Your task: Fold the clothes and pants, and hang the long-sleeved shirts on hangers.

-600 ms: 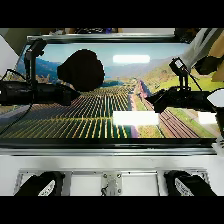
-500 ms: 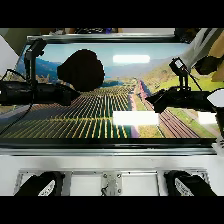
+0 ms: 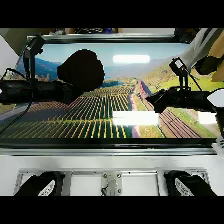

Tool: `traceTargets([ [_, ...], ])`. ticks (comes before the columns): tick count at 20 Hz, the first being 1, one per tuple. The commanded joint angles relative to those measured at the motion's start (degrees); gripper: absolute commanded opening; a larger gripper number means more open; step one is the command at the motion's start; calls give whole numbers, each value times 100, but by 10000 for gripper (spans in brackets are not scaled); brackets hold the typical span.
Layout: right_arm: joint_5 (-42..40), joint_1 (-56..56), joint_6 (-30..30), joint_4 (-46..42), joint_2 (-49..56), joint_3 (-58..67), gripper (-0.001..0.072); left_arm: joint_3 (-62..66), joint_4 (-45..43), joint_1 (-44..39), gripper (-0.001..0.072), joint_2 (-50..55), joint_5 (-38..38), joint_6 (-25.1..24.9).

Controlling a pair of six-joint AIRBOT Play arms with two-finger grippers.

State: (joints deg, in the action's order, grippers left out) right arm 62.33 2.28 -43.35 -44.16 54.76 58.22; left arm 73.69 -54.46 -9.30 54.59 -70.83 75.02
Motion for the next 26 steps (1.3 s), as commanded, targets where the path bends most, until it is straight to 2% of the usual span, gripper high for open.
traceTargets([
  [1, 0, 0, 0, 0, -4, -2, 19, 4, -262, 79, 714, 295, 1071, 0],
  [2, 0, 0, 0, 0, -4, -2, 19, 4, -503, 157, 713, 542, 1456, 37],
  [5, 2, 0, 0, 0, -4, -2, 19, 4, -1152, 627, 713, 1600, 2557, 581],
  [8, 0, 0, 0, 0, -4, -2, 19, 184, -1145, 1043, 713, 2859, 3136, 1091],
  [11, 2, 0, 0, 0, -4, -2, 19, 1045, -1132, 1174, 713, 4190, 3073, 1368],
  [15, 2, 0, 0, 0, -4, -2, 19, 2210, -1084, 1132, 714, 5464, 2903, 1504],
  [17, 0, 0, 0, 0, -4, -2, 19, 2680, -686, 1145, 714, 5934, 2828, 1506],
  [24, 0, 0, 0, 0, -4, -2, 19, 4155, -127, 977, 713, 7136, 1637, 1510],
  [25, 0, 0, 0, 0, -4, -2, 19, 4277, -72, 975, 687, 7202, 1550, 1639],
  [26, 0, 0, 0, 2, -4, -2, 19, 4295, -76, 931, 465, 7193, 1530, 1786],
])
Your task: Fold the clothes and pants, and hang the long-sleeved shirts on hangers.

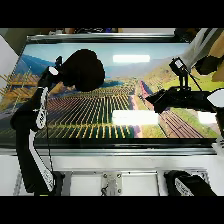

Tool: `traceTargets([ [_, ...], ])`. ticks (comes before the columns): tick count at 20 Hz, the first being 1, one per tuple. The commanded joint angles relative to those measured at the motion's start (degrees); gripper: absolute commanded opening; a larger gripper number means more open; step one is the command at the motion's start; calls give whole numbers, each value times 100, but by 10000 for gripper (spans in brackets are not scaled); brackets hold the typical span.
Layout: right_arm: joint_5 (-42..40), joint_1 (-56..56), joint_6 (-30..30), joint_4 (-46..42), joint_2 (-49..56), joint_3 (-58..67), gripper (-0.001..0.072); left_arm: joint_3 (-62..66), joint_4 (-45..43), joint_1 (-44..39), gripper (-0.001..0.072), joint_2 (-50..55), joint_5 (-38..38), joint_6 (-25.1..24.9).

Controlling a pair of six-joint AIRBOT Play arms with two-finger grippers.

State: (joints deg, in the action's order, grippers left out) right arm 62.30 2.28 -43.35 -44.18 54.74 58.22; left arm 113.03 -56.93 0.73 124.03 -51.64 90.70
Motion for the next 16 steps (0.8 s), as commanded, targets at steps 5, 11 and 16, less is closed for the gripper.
traceTargets([
  [5, 0, 0, -2, 435, -4, -2, 20, 361, 1379, -87, 15, -369, -297, -2],
  [11, -170, -17, 151, 1075, -9, 15, 19, 361, 1947, -750, 16, -2767, -175, -1185],
  [16, -1593, -496, 118, 1034, -483, 431, 18, 361, 1738, -1628, 15, -4524, 122, -1823],
])
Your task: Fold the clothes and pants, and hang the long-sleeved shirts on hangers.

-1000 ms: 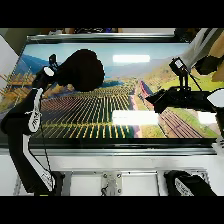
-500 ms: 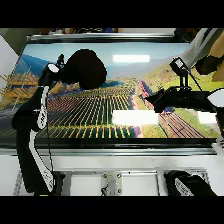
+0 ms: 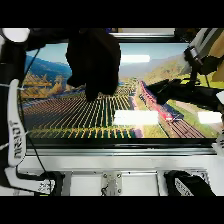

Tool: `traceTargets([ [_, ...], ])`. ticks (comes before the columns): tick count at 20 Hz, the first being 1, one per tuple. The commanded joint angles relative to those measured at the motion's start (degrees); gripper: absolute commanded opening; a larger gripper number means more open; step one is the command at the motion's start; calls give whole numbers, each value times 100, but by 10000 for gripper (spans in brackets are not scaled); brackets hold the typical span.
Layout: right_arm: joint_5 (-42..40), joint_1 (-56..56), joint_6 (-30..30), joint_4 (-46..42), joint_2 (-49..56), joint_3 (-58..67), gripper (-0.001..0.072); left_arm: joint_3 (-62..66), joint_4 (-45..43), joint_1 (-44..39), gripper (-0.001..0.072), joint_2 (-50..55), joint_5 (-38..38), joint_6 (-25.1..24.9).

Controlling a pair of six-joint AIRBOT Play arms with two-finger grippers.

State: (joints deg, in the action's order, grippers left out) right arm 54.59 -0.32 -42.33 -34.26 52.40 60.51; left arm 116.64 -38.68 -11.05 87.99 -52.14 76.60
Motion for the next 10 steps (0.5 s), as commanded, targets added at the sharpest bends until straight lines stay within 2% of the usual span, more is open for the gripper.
traceTargets([
  [1, -1154, -380, -101, 42, -398, 267, 18, -7, -352, -614, 16, -1123, 149, -415],
  [4, -1685, -800, -634, 42, -796, 282, 18, -345, -1436, -1137, 15, -1611, 46, -251],
  [8, -1200, -1172, -1047, -181, -975, 282, 18, -1928, -2341, -1436, 15, -2068, -87, 706],
  [10, -907, -1163, -1244, -584, -944, 280, 18, -3032, -2332, -1443, 15, -2155, -68, 831],
])
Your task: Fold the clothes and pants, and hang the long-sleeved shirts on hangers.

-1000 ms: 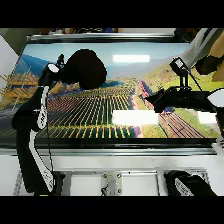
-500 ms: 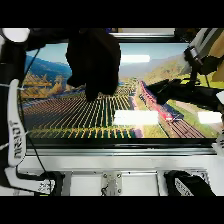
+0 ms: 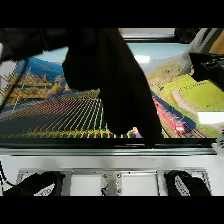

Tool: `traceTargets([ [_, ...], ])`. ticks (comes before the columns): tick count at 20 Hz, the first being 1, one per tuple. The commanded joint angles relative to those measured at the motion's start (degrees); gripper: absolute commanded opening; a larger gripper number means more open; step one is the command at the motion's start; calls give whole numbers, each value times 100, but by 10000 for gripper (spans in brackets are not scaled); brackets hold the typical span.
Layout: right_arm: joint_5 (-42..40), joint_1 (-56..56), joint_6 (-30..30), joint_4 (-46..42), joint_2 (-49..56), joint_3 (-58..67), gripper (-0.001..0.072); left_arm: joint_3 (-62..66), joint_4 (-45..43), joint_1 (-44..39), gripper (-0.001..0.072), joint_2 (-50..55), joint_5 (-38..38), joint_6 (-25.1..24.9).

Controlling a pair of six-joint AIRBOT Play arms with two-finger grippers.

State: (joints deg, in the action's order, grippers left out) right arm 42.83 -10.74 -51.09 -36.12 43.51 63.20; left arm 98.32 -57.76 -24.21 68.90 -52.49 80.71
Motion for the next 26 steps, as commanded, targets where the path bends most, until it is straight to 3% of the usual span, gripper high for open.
traceTargets([
  [1, 417, -118, -511, -608, -22, 11, 18, -1703, -424, -111, 15, -245, -22, 420],
  [3, 662, -118, -782, -1036, 52, 11, 19, -2625, -426, 83, 57, -140, 66, 415],
  [4, 772, -120, -841, -1198, 90, 11, 40, -2841, -409, 280, 424, -35, 39, 428],
  [5, 879, -120, -861, -1250, 125, 11, 208, -2927, -374, 566, 718, 79, -26, 564],
  [6, 990, -122, -920, -1290, 151, 11, 501, -2920, -354, 885, 693, 166, -125, 636],
  [7, 1126, -122, -918, -1296, 166, 11, 623, -2922, -358, 1239, 694, 232, -195, 638],
  [10, 1637, -122, -1014, -1707, 195, -2, 580, -2922, -374, 2166, 693, 496, -656, 636],
  [14, 1971, -122, -1941, -2728, 203, -299, 581, -2922, -358, 2905, 693, 1237, -1014, 636],
  [20, 2129, -118, -2262, -2778, 203, -1346, 581, -2922, -55, 2844, 694, 2321, -1554, 376],
  [26, 2107, -116, -2422, -2776, 205, -2350, 581, -2933, 221, 2730, 694, 2938, -1644, 481],
])
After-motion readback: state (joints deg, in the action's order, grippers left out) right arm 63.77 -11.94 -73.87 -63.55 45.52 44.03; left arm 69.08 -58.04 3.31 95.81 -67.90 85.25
